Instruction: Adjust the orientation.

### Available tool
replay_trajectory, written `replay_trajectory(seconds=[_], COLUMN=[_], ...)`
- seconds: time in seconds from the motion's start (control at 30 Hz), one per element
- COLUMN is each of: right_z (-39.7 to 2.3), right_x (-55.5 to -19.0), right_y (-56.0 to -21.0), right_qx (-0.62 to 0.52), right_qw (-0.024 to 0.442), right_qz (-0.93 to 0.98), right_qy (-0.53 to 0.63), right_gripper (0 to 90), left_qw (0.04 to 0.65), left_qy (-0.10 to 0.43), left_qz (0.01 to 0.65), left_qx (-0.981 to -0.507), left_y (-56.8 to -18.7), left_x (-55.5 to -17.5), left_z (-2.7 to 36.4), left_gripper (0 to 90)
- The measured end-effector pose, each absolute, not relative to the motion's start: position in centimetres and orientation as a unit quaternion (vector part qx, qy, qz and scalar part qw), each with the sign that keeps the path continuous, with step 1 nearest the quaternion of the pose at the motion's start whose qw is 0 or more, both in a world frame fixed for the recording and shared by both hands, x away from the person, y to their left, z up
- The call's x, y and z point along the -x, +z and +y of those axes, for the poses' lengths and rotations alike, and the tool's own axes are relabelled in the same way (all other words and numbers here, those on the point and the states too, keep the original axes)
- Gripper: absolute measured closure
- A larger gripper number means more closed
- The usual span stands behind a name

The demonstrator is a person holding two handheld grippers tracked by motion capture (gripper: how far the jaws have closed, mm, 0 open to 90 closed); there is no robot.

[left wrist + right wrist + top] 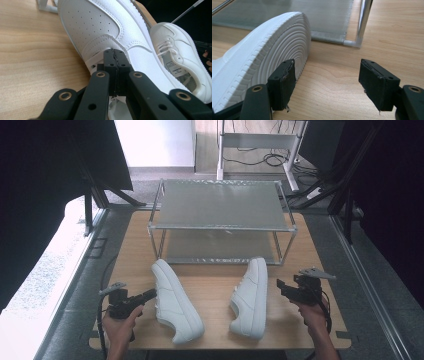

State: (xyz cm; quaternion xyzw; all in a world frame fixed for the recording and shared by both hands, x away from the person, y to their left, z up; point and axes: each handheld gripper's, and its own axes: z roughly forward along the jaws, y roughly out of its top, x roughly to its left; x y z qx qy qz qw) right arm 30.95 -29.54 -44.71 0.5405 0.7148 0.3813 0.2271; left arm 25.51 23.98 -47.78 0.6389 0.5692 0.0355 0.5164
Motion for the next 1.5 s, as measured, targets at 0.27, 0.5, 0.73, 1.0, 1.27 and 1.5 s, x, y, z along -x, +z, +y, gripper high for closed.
replay_trajectory(seconds=[0.27, 0.5, 0.73, 1.0, 1.27, 1.5], right_z=[-29.3, -29.4, -29.5, -30.1, -29.5, -29.2], right_x=[-30.9, -30.8, -30.9, -30.8, -30.8, -30.8], right_y=[-44.8, -44.8, -45.0, -45.2, -45.3, -45.5], right_qx=[-0.538, -0.539, -0.544, -0.551, -0.544, -0.54], right_qw=[0.228, 0.23, 0.234, 0.235, 0.235, 0.231], right_qz=[0.718, 0.718, 0.717, 0.713, 0.719, 0.724], right_qy=[0.378, 0.375, 0.368, 0.366, 0.364, 0.36], right_gripper=[29.8, 29.6, 29.1, 29.2, 29.1, 29.8], left_qw=[0.514, 0.521, 0.508, 0.505, 0.511, 0.481], left_qy=[0.036, 0.039, 0.024, 0.034, 0.032, 0.008], left_qz=[0.564, 0.553, 0.54, 0.514, 0.465, 0.425], left_qx=[-0.645, -0.649, -0.671, -0.693, -0.723, -0.766], left_y=[-46.9, -45.8, -45.7, -44.2, -42.5, -43.6], left_x=[-26.1, -27.8, -30.6, -31.9, -30.5, -28.7], left_z=[23.5, 21.8, 18.6, 16.1, 13.2, 9.1], left_gripper=[90.0, 87.5, 90.0, 90.0, 90.0, 90.0])
